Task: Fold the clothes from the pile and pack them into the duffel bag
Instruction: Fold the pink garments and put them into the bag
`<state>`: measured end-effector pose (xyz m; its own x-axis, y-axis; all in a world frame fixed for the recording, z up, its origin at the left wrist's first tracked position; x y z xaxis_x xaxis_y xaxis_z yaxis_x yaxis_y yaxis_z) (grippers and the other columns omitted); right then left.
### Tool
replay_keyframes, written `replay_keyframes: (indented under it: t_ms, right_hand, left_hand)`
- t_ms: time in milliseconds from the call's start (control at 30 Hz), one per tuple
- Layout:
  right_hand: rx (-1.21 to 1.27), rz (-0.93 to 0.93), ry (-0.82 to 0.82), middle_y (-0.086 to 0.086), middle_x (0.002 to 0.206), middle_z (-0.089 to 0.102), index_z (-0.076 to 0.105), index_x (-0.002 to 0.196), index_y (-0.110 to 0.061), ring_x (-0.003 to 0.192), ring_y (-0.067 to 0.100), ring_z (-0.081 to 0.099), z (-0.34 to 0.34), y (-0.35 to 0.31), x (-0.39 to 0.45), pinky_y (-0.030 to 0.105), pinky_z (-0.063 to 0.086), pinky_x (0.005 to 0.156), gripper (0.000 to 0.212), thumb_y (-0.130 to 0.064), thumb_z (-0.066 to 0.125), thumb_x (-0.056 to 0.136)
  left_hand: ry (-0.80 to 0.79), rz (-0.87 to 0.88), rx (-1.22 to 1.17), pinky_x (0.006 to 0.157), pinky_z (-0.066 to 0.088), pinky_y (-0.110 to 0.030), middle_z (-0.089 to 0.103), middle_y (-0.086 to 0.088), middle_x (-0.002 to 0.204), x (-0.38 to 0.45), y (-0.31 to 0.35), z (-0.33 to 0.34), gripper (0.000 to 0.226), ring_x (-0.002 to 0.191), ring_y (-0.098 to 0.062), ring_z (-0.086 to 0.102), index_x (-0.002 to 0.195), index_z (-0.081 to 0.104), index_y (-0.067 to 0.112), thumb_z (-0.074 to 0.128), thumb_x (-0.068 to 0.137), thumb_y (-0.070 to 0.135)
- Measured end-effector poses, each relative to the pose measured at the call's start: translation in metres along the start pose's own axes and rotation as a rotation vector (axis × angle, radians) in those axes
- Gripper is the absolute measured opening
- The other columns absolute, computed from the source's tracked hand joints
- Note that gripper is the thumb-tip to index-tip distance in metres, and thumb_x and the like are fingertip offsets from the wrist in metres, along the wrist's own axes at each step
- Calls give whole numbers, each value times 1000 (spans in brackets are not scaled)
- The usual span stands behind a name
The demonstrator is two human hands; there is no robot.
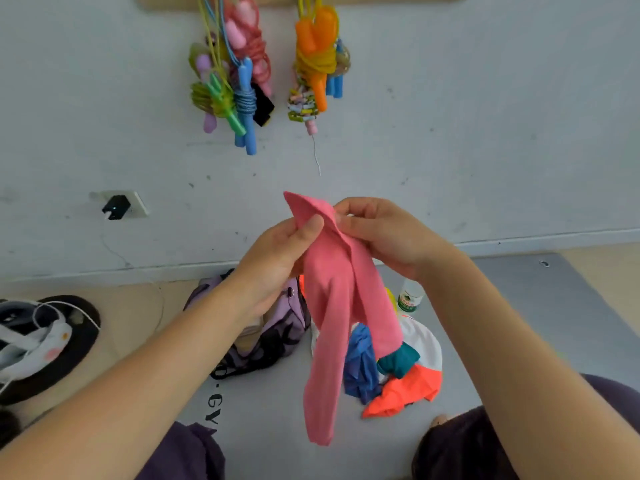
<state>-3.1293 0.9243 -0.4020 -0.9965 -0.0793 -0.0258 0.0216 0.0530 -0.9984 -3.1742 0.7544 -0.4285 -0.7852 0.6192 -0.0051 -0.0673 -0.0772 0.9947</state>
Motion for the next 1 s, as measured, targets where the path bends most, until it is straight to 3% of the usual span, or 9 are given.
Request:
replay_keyframes:
  t_ms: [167,333,400,500,600,667,767,900,1000]
  right_hand:
    - [-208,103,10,13,85,54,66,95,-7,78,23,45,14,6,-17,35,38,72,17,-19,54,99]
    - [-57,119,45,23,101,66,62,113,3,87,31,63,32,30,-26,44,53,87,49,-41,50,97]
    - [-171,77,10,15,110,68,63,114,-6,97,29,66,39,38,-26,44,53,91,42,-39,66,89]
    - [-332,55,-6,15,107,65,63,113,-14,85,22,63,46,51,-24,40,55,82,42,-24,82,76]
    - [-367,-4,46,2,91,62,64,105,-14,72,10,56,47,57,-20,30,51,69,28,-13,77,80]
    - [-338,-16,115,-1,84,64,65,95,-11,70,12,57,43,59,-17,37,52,70,11,-5,68,86]
    - [-311,12,195,7,83,66,69,88,-10,75,16,58,33,57,-13,42,53,79,13,0,60,90]
    - [-318,98,9,8,85,65,69,96,0,80,14,58,26,56,-16,37,51,80,13,-11,67,90]
    - [-281,89,28,8,83,62,70,94,-1,79,14,55,24,59,-18,35,46,79,17,-17,64,92]
  left_hand:
    - [210,-52,43,74,50,-33,71,-8,87,-23,-5,-14,49,77,-18,64,88,74,14,68,70,60]
    - [202,-116,167,77,44,-35,71,-9,89,-37,-29,-15,40,81,-17,60,91,73,10,62,87,48]
    - [139,-151,286,74,41,-33,70,-5,82,-38,-35,-16,32,76,-14,57,87,73,11,61,92,41]
    - [67,-171,388,69,36,-31,58,-1,71,-36,-36,-18,30,68,-11,49,77,68,11,64,92,37]
    - [68,-160,350,74,40,-31,63,-5,78,-33,-36,-25,30,75,-12,53,85,71,5,66,91,34]
    - [64,-154,354,74,42,-27,65,-1,80,-30,-37,-30,26,76,-9,54,87,74,11,67,90,36]
    - [56,-127,357,60,38,-13,58,13,66,-26,-37,-34,23,62,1,49,71,73,24,66,90,34]
    - [52,-77,339,65,38,-18,58,12,67,-24,-37,-37,21,66,-2,49,68,72,28,67,88,32]
    - [39,-83,308,71,40,-26,62,5,73,-25,-37,-36,21,72,-7,52,73,74,26,67,80,44]
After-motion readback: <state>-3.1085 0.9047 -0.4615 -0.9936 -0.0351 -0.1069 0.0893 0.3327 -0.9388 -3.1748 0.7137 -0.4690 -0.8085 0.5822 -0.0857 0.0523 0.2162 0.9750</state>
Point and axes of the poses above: each hand's wrist, its own x-axis towards the middle knuckle, its own z-axis out of the palm, y = z × x, the point moved 1 cm from there along x, towards the middle knuckle
